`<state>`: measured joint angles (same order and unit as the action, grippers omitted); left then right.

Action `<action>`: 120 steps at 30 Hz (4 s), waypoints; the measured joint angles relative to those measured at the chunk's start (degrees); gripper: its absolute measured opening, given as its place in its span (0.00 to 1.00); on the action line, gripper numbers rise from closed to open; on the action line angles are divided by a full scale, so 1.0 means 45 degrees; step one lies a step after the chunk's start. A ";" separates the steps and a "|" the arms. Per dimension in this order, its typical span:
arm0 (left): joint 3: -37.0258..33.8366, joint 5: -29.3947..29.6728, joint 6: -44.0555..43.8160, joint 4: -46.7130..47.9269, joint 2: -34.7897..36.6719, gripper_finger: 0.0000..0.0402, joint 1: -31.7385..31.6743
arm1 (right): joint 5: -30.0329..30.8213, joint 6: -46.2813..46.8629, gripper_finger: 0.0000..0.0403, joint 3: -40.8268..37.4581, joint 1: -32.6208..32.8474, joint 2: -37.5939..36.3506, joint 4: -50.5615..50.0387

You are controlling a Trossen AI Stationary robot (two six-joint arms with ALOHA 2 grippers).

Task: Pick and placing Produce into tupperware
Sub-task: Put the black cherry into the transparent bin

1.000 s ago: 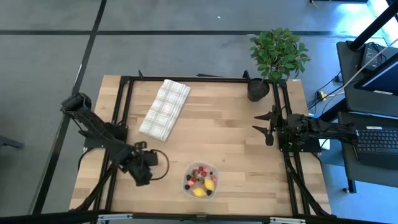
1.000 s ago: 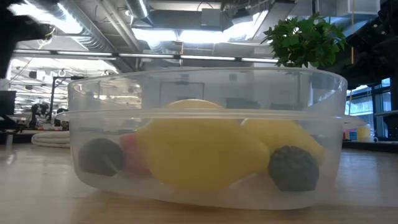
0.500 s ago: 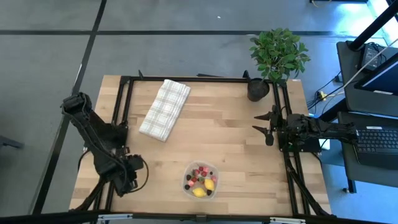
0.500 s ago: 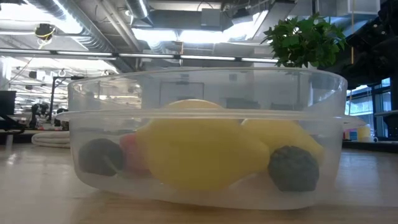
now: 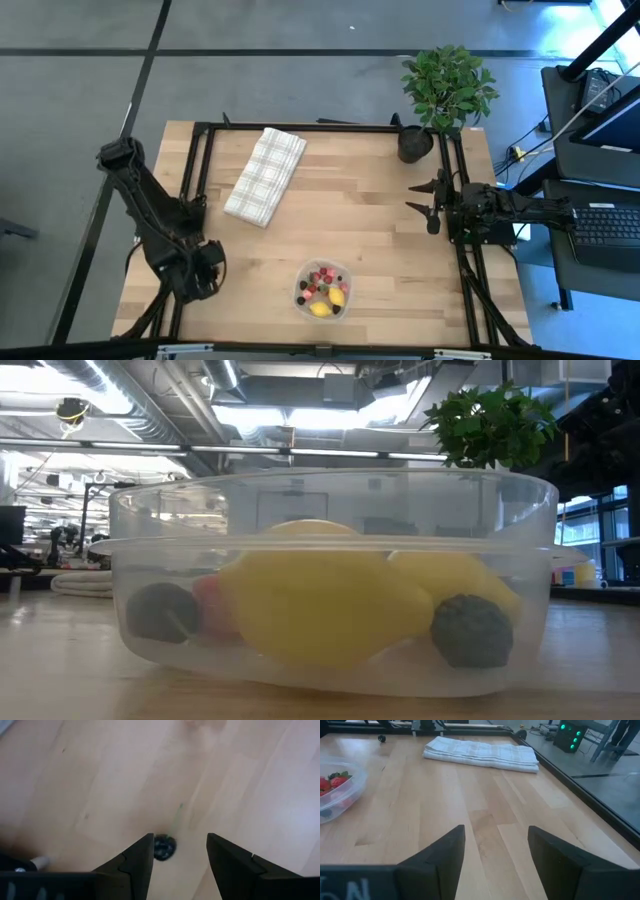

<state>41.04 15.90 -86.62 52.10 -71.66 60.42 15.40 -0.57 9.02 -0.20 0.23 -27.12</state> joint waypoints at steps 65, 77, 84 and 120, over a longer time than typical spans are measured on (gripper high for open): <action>-0.3138 -0.1661 0.2178 -0.3540 0.0438 0.44 -0.0801 | 0.0005 -0.0030 0.54 0.0000 -0.0002 0.0005 -0.0033; -0.3143 -0.1610 0.2290 -0.3547 0.0428 0.40 -0.0806 | 0.0004 -0.0030 0.54 0.0000 0.0002 0.0001 -0.0036; -0.3153 -0.1223 0.2382 -0.3493 0.0428 0.28 -0.0806 | 0.0005 -0.0030 0.54 0.0000 -0.0002 0.0002 -0.0036; -0.3158 0.0384 0.2265 -0.3818 0.0419 0.01 -0.0821 | 0.0001 -0.0030 0.54 0.0000 -0.0001 0.0005 -0.0037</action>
<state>26.83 17.63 -76.42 34.92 -69.78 56.73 15.40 -0.71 9.02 -0.20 0.25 -27.28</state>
